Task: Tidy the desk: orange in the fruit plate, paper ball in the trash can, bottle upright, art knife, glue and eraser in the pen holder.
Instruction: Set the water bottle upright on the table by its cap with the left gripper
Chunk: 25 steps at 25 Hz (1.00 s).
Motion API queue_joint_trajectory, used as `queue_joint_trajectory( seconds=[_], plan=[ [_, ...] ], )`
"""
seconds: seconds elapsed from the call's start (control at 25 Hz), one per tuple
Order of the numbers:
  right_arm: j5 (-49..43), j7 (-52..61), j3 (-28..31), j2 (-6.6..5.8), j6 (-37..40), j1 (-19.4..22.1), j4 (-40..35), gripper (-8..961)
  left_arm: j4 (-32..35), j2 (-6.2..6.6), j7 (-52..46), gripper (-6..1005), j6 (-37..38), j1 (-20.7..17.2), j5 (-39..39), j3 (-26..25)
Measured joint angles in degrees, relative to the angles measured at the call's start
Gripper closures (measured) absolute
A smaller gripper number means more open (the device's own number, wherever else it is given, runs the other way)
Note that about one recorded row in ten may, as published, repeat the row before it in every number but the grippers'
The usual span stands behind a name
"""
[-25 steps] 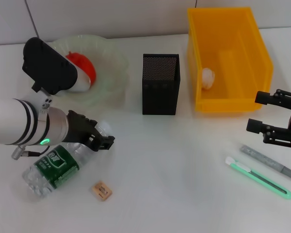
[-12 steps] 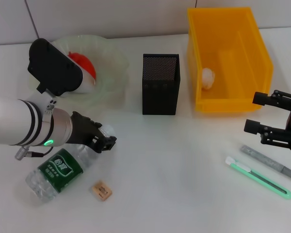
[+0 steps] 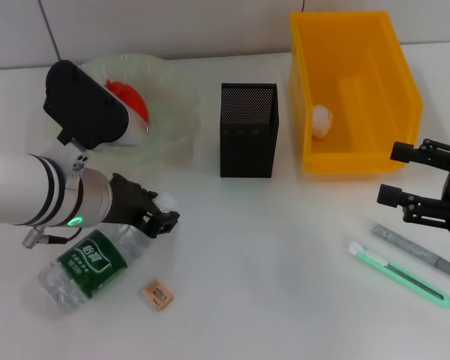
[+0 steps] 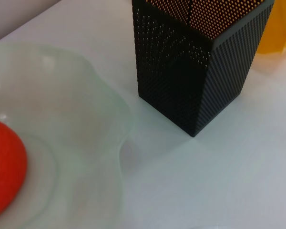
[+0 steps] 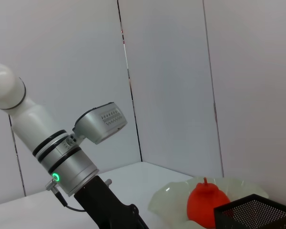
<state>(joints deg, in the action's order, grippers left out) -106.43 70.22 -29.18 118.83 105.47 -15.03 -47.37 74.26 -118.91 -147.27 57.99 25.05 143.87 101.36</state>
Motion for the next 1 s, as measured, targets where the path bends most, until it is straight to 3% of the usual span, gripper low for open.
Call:
queue_joint_trajectory(
  seconds=[0.48, 1.0],
  plan=[
    [0.0, -0.01, 0.06, 0.09, -0.54, -0.16, 0.58, 199, 0.85, 0.09, 0.88, 555, 0.54, 0.14, 0.0, 0.43],
    [0.01, -0.17, 0.19, 0.09, -0.71, -0.86, 0.71, 199, 8.28, 0.01, 2.23, 555, -1.06, -2.37, -0.34, 1.83]
  ],
)
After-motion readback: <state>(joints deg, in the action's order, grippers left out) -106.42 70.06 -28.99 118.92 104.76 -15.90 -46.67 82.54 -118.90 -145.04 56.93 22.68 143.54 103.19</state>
